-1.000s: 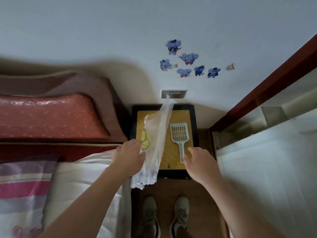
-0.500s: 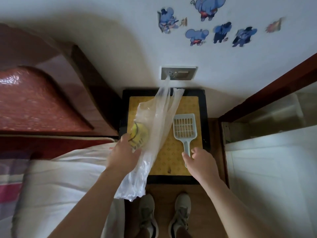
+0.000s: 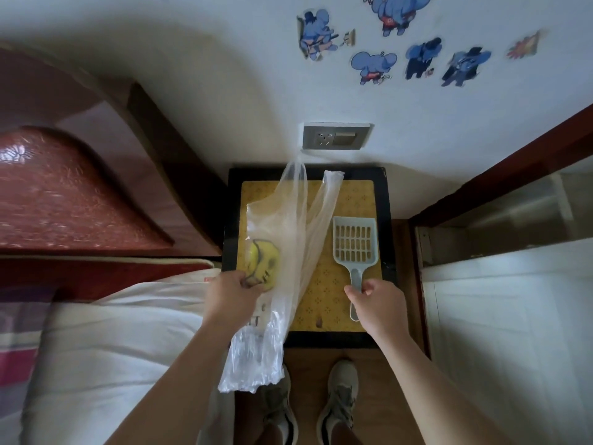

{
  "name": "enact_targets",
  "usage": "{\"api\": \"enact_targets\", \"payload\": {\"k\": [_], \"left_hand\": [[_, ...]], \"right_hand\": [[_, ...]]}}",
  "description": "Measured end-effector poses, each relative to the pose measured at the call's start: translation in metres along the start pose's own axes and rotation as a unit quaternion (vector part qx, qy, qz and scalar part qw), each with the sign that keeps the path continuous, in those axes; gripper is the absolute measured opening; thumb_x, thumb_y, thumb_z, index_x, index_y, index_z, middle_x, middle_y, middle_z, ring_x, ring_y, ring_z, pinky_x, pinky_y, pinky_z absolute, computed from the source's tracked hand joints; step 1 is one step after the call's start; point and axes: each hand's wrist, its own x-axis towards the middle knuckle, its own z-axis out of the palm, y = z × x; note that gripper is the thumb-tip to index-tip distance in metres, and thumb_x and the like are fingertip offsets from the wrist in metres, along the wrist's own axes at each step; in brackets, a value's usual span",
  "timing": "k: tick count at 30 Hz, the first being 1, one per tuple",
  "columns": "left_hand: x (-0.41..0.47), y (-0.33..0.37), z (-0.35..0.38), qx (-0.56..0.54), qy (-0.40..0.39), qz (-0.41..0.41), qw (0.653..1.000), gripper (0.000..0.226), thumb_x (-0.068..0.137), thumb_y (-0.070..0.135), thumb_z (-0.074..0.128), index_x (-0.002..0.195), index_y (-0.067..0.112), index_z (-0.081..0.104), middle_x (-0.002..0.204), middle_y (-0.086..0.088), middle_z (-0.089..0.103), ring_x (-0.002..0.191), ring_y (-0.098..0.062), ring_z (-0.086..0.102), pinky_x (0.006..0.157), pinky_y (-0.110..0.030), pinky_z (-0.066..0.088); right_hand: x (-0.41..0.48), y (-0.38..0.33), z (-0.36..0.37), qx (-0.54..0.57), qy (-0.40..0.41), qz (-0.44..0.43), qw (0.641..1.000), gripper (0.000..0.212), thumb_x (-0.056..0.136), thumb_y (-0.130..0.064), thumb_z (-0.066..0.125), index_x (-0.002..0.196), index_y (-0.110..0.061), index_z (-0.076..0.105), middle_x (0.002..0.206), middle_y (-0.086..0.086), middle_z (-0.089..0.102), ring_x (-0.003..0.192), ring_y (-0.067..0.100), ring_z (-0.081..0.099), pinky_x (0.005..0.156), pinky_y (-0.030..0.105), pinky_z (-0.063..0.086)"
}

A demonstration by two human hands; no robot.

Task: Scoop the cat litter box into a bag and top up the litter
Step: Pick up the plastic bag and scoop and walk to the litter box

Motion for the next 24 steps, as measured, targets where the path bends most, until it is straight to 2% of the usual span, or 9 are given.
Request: {"api": "enact_targets", "payload": {"k": [3, 5, 7, 10, 13, 16, 21, 24], "left_hand": [[-0.009, 0.005, -0.006, -0.019, -0.002, 0.006, 1.0, 0.022, 0.086, 0.021, 0.072, 0.07, 0.007, 0.065, 0.056, -0.003, 0.059, 0.047, -0.015, 0.055, 0.039, -0.023, 0.039], [-0.016, 0.008, -0.011, -0.034, -0.002, 0.012, 0.999, 0.021, 0.086, 0.021, 0.072, 0.069, 0.009, 0.065, 0.057, -0.002, 0.061, 0.048, -0.016, 0.055, 0.04, -0.024, 0.041], [-0.026, 0.011, -0.017, -0.037, 0.003, 0.022, 0.999, 0.023, 0.085, 0.021, 0.072, 0.067, 0.01, 0.064, 0.057, -0.002, 0.061, 0.049, -0.016, 0.055, 0.042, -0.025, 0.041], [-0.044, 0.015, -0.03, -0.047, 0.007, 0.035, 0.998, 0.022, 0.085, 0.022, 0.072, 0.067, 0.011, 0.066, 0.058, -0.002, 0.062, 0.051, -0.016, 0.055, 0.045, -0.027, 0.042], [-0.062, 0.019, -0.045, -0.063, 0.012, 0.046, 0.997, 0.019, 0.085, 0.02, 0.072, 0.067, 0.014, 0.067, 0.058, 0.0, 0.063, 0.049, -0.014, 0.054, 0.044, -0.025, 0.04], [-0.08, 0.023, -0.061, -0.068, 0.021, 0.051, 0.996, 0.017, 0.085, 0.021, 0.073, 0.071, 0.012, 0.068, 0.063, -0.005, 0.067, 0.046, -0.013, 0.053, 0.04, -0.023, 0.04], [-0.112, 0.028, -0.091, -0.091, 0.03, 0.064, 0.993, 0.014, 0.085, 0.02, 0.073, 0.073, 0.012, 0.07, 0.064, -0.008, 0.07, 0.038, -0.006, 0.052, 0.037, -0.02, 0.043], [-0.132, 0.029, -0.11, -0.101, 0.045, 0.073, 0.991, 0.013, 0.085, 0.021, 0.074, 0.074, 0.016, 0.071, 0.061, -0.005, 0.069, 0.042, -0.008, 0.056, 0.038, -0.021, 0.044]], "right_hand": [[-0.007, -0.002, -0.004, 0.004, 0.016, -0.011, 1.0, 0.025, 0.092, -0.036, 0.067, 0.072, -0.02, 0.07, 0.054, -0.005, 0.064, 0.047, 0.009, 0.061, 0.043, 0.018, 0.044], [-0.014, -0.004, -0.008, 0.009, 0.024, -0.02, 0.999, 0.025, 0.092, -0.033, 0.067, 0.071, -0.02, 0.07, 0.052, -0.005, 0.061, 0.043, 0.009, 0.056, 0.038, 0.015, 0.037], [-0.022, -0.006, -0.013, 0.035, 0.031, -0.019, 0.999, 0.021, 0.093, -0.028, 0.067, 0.074, -0.021, 0.072, 0.053, -0.006, 0.063, 0.046, 0.009, 0.06, 0.038, 0.014, 0.04], [-0.038, -0.01, -0.022, 0.083, 0.046, -0.003, 0.995, 0.014, 0.094, -0.02, 0.065, 0.086, -0.018, 0.077, 0.06, -0.007, 0.069, 0.056, 0.009, 0.068, 0.046, 0.018, 0.051], [-0.054, -0.016, -0.03, 0.109, 0.063, -0.004, 0.992, 0.015, 0.094, -0.019, 0.065, 0.085, -0.017, 0.077, 0.061, -0.006, 0.07, 0.058, 0.007, 0.069, 0.055, 0.025, 0.058], [-0.072, -0.024, -0.039, 0.134, 0.082, -0.008, 0.987, 0.016, 0.094, -0.018, 0.064, 0.084, -0.017, 0.076, 0.064, -0.005, 0.071, 0.06, 0.007, 0.07, 0.062, 0.031, 0.062], [-0.108, -0.044, -0.056, 0.166, 0.091, -0.008, 0.982, 0.014, 0.094, -0.02, 0.064, 0.087, -0.018, 0.077, 0.07, -0.007, 0.073, 0.066, 0.005, 0.07, 0.065, 0.029, 0.061], [-0.129, -0.057, -0.067, 0.143, 0.097, -0.03, 0.984, 0.014, 0.094, -0.024, 0.064, 0.089, -0.019, 0.076, 0.072, -0.01, 0.072, 0.069, 0.004, 0.068, 0.063, 0.025, 0.056]]}}
